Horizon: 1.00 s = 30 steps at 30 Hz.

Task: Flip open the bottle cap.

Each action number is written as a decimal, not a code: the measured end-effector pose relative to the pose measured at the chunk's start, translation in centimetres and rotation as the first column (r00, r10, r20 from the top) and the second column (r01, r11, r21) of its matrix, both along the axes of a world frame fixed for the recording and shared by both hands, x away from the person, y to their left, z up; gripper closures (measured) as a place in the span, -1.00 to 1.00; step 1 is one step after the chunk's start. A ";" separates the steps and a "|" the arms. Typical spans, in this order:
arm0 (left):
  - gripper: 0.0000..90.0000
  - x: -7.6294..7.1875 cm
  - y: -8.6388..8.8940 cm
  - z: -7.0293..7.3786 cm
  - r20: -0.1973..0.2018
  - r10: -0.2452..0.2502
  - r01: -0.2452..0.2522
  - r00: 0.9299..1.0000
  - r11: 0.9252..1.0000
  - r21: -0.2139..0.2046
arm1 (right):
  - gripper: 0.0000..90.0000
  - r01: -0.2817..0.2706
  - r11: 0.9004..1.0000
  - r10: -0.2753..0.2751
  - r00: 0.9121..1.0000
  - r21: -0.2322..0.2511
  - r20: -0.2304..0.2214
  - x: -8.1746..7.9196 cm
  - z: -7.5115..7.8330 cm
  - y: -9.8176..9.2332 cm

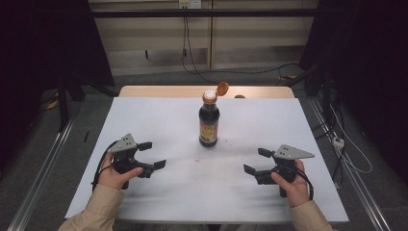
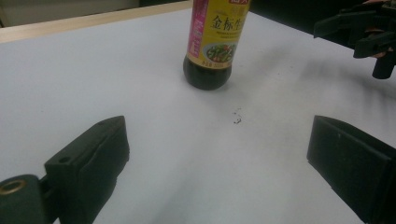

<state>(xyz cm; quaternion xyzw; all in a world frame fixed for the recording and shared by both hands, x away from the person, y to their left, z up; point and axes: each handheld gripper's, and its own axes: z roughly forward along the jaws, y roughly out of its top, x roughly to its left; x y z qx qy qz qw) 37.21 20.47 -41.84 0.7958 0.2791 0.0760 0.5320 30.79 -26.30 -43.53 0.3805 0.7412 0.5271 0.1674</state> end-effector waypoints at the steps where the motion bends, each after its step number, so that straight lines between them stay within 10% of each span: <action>1: -0.88 -0.1 0.1 -0.1 -0.001 0.003 -0.003 1.000 1.000 0.001 | -0.77 0.002 1.000 -0.002 1.000 -0.002 0.000 -0.1 0.0 -0.1; 30: -0.87 -2.0 3.2 -1.2 -0.011 0.041 -0.041 0.999 0.999 0.020 | -0.76 0.032 0.999 -0.031 0.999 -0.044 0.018 -1.9 -0.6 -1.8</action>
